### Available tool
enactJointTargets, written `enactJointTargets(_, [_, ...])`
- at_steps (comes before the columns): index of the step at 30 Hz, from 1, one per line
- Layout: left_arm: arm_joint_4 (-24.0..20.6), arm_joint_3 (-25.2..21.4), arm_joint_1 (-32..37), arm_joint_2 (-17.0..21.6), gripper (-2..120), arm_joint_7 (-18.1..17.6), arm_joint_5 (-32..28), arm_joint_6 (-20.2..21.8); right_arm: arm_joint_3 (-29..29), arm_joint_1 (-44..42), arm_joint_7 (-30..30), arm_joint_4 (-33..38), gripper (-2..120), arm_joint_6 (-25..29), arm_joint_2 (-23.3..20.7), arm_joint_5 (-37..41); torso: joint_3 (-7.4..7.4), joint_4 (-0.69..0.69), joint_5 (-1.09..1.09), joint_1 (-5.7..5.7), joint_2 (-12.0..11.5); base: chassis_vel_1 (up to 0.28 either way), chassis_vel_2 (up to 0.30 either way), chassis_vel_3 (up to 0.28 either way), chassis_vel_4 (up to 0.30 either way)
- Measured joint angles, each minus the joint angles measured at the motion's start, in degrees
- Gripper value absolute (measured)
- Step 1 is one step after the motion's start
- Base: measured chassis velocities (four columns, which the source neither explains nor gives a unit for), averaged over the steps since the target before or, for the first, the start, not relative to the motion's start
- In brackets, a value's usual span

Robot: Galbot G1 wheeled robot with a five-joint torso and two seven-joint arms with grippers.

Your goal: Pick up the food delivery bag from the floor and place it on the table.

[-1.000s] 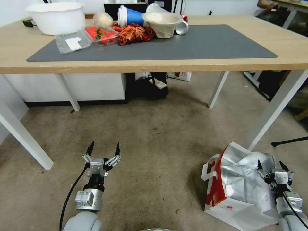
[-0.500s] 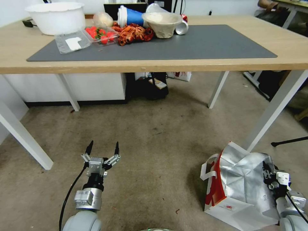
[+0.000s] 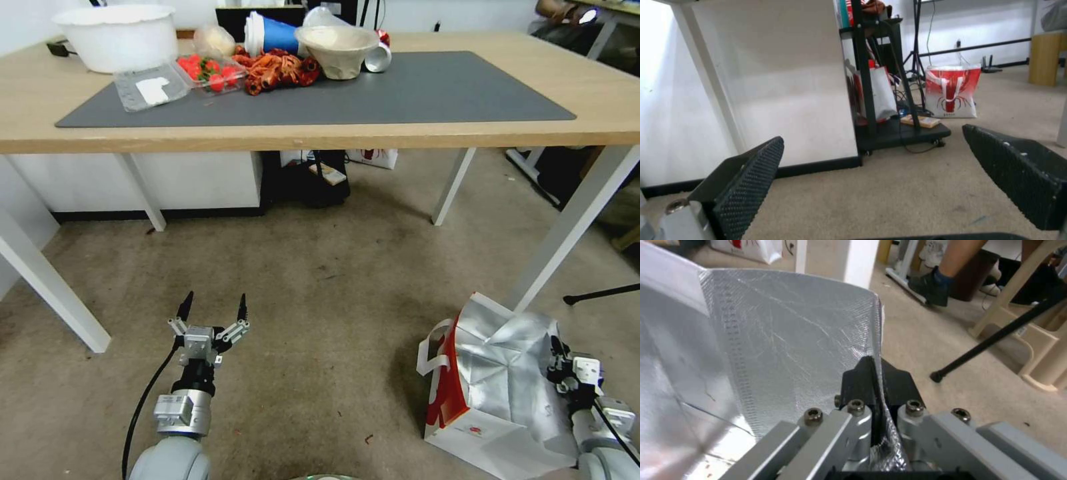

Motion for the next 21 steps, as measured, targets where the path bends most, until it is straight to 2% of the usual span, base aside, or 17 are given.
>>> enactJointTargets(13, [-0.27, -0.56, 0.20, -0.47, 100, 0.02, 0.22, -0.29, -1.63, -4.04, -0.53, 6.77, 0, 3.84, 2.91, 0.06, 0.00, 0.00, 0.00, 0.00, 0.00, 0.000, 0.000, 0.000, 0.000])
enactJointTargets(21, [-0.32, -1.06, 0.41, -0.68, 100, 0.34, 0.34, -1.04, -2.45, -6.11, -3.25, 12.52, 0, 5.24, 4.13, -0.42, 0.00, 0.00, -0.01, 0.00, 0.00, 0.000, 0.000, 0.000, 0.000])
